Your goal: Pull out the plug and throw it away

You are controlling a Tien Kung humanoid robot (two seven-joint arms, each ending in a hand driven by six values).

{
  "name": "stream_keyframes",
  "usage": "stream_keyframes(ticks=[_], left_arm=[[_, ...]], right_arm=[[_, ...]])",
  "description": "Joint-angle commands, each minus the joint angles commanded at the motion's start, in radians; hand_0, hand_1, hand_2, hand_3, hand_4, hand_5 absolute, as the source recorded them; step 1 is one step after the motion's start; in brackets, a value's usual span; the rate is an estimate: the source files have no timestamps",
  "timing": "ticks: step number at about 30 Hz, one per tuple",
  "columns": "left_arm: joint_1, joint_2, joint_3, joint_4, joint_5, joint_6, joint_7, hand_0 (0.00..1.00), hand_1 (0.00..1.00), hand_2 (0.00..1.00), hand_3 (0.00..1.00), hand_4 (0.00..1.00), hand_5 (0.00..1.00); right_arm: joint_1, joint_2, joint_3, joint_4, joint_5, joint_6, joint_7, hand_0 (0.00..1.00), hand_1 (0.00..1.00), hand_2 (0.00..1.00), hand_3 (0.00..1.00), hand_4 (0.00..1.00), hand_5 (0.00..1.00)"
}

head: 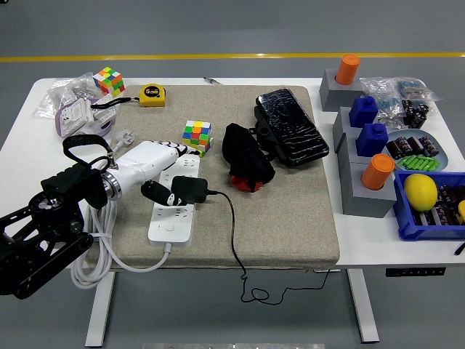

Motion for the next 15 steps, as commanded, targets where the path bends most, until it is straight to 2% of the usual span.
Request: stream_keyframes(ticks=[1, 2, 8, 9, 14, 15], left_arm=[[-0.002, -0.004, 0.003, 0.008, -0.008, 0.002, 0.002, 0.642, 0.754, 0.746, 0.802, 0.998, 0.137], [-0.003, -0.006, 0.004, 0.011, -0.011, 0.002, 0.002, 0.537, 0.632, 0.655, 0.683, 0.998, 0.087], [-0.021, -0.031, 0.026, 0.059, -0.036, 0.019, 0.006, 0.537, 0.632, 0.655, 0.683, 0.998, 0.087], [-0.023, -0.033, 0.029, 0.064, -0.042, 0.02, 0.006, 0.483, 0.595, 0.575, 0.595, 0.953, 0.066], [-0.03, -0.038, 0.038, 0.078, -0.074, 0.028, 0.006, 0.483, 0.595, 0.575, 0.595, 0.953, 0.066], [-0.031, -0.039, 0.039, 0.079, -0.079, 0.027, 0.008, 0.461, 0.568, 0.541, 0.567, 0.898, 0.056]], right_arm=[[0.0, 0.0, 0.0, 0.0, 0.0, 0.0, 0.0, 0.64, 0.678, 0.686, 0.606, 0.998, 0.477], [0.001, 0.0, 0.001, 0.0, 0.0, 0.0, 0.0, 0.641, 0.678, 0.687, 0.605, 0.998, 0.477], [0.002, 0.001, -0.002, 0.0, 0.004, 0.0, -0.001, 0.641, 0.678, 0.687, 0.605, 0.998, 0.477], [0.002, 0.001, -0.002, 0.0, 0.005, 0.0, 0.0, 0.64, 0.678, 0.686, 0.605, 0.998, 0.476], [0.001, 0.0, -0.002, 0.0, 0.004, 0.0, -0.001, 0.64, 0.678, 0.686, 0.605, 0.998, 0.476], [0.001, 0.0, -0.003, 0.0, 0.004, 0.0, -0.001, 0.64, 0.678, 0.686, 0.605, 0.998, 0.476]])
